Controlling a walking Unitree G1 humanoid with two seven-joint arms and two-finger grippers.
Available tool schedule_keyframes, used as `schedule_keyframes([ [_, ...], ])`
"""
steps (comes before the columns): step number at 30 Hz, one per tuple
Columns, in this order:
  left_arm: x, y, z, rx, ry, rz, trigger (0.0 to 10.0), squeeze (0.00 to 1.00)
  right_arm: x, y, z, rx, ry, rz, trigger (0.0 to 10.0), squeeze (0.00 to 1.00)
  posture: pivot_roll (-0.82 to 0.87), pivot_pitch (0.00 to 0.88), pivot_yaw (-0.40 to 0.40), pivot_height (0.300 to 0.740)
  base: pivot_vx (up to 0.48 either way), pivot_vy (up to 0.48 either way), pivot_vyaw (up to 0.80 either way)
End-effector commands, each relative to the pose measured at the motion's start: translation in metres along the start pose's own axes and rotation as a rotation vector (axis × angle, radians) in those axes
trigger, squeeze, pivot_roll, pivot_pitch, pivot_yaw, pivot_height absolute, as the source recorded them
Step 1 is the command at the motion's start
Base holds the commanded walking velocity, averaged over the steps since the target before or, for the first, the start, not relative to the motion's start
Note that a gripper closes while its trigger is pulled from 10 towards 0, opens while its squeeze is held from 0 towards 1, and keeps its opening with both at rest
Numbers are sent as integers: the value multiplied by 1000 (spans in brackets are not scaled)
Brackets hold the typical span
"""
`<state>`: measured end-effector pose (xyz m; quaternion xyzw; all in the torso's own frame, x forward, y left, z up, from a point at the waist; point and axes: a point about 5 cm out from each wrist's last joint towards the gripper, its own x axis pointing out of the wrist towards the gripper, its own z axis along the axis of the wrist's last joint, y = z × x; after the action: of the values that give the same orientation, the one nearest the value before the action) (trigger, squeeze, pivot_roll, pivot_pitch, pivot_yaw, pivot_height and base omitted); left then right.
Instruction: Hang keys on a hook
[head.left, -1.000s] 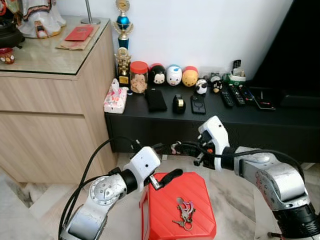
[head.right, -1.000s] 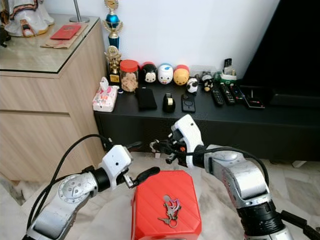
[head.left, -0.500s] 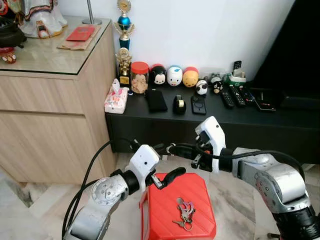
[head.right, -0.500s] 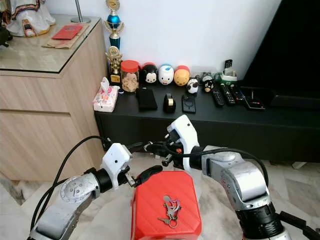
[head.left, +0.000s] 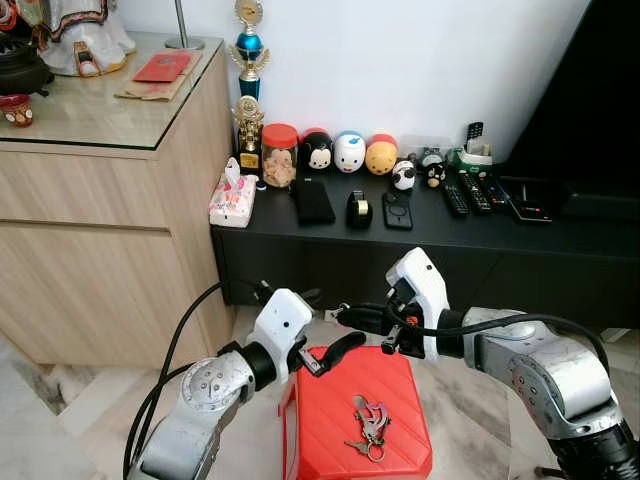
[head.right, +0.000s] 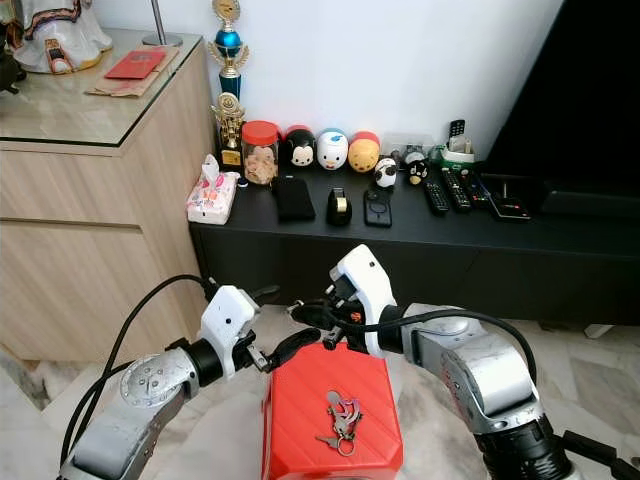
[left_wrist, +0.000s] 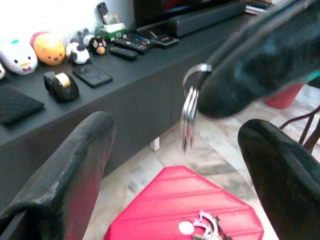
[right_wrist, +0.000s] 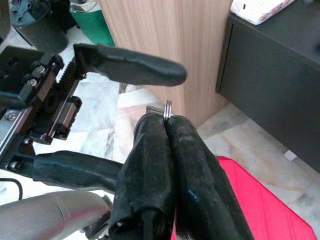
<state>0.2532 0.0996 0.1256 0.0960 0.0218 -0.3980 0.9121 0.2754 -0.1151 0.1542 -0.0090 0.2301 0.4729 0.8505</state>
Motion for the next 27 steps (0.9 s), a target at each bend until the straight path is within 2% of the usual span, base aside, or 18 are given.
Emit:
schedule_keyframes([
  [1, -3, -2, -8, -28, 36, -9, 8275, 0, -3, 2, 1, -17, 11, -13, 10000, 0, -13, 0, -122, 740, 0, 0, 0],
  [2, -4, -1, -9, -35, 36, -3, 8275, 0, -3, 2, 1, -16, 12, -13, 10000, 0, -13, 0, -122, 740, 0, 0, 0],
  [3, -5, 0, -9, -46, 31, 6, 2157, 0, -2, 3, 1, -15, 12, -11, 10000, 0, -9, 0, -122, 740, 0, 0, 0],
  [4, -5, 0, -8, -67, 19, 15, 0, 0, -1, 3, 0, -14, 14, -9, 10000, 0, -9, 0, -122, 740, 0, 0, 0],
  [10, -5, -2, -6, -117, 1, -2, 0, 0, -1, 4, -1, -15, 19, -6, 10000, 0, -6, 0, -122, 740, 0, 0, 0],
  [11, -5, -2, -5, -134, -4, -6, 7098, 0, 0, 4, -1, -15, 19, -6, 10000, 0, -7, 0, -122, 740, 0, 0, 0],
  [12, -5, -3, -5, -148, -10, -11, 9725, 0, 0, 4, -2, -14, 20, -6, 10000, 0, -7, 0, -122, 740, 0, 0, 0],
  [14, -4, -2, -3, -161, -20, -8, 10000, 0, 0, 4, -2, -13, 21, -6, 10000, 0, -8, 0, -121, 740, 0, 0, 0],
  [27, 1, -4, 0, -169, -42, -19, 10000, 0, 3, 7, -6, 1, 30, 8, 10000, 0, -7, 0, -123, 740, 0, 0, 0],
])
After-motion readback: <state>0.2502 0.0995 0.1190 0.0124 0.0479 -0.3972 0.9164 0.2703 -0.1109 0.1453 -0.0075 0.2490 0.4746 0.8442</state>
